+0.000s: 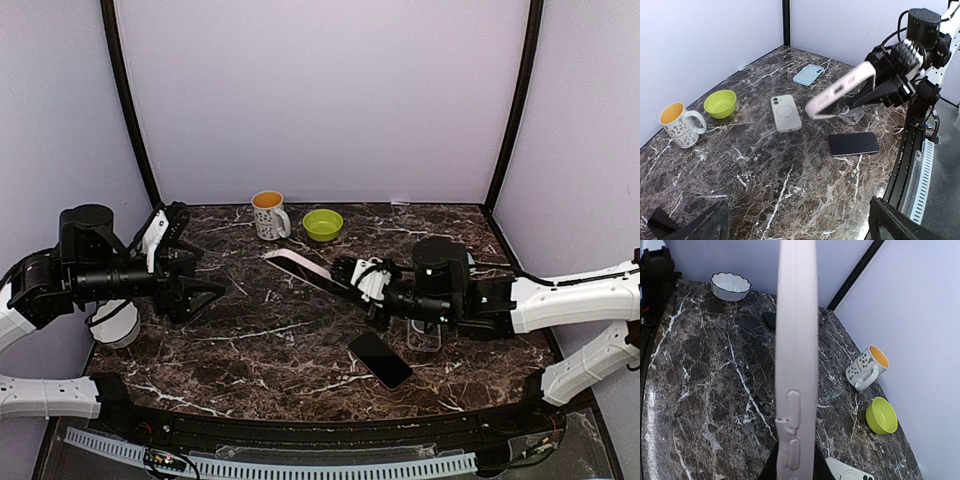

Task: Take the phone out of the phone case
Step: Remove the top left corner of the phone case, then remove the bottom left corner of the phone case.

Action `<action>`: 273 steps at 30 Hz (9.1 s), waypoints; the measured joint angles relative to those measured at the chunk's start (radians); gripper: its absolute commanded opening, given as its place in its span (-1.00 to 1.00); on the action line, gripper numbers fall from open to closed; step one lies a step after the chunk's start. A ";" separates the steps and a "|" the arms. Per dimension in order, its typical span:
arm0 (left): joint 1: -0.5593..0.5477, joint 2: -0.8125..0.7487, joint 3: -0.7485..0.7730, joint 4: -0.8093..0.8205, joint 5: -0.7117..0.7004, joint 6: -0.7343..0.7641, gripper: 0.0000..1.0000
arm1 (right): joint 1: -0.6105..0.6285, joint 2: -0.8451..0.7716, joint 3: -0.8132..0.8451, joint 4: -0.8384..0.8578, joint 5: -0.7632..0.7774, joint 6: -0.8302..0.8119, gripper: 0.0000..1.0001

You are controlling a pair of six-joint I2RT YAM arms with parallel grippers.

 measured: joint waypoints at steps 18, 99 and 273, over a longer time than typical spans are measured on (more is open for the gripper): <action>0.000 -0.053 -0.046 0.013 0.043 0.144 0.78 | -0.085 -0.048 0.003 -0.047 -0.074 0.046 -1.00; -0.061 0.127 -0.346 0.584 0.516 0.153 -0.15 | 0.087 0.130 0.177 -0.324 -0.099 -0.238 -1.00; 0.009 -0.132 -0.356 0.470 0.874 0.275 -0.45 | 0.193 0.113 0.096 0.011 -0.402 0.066 -1.00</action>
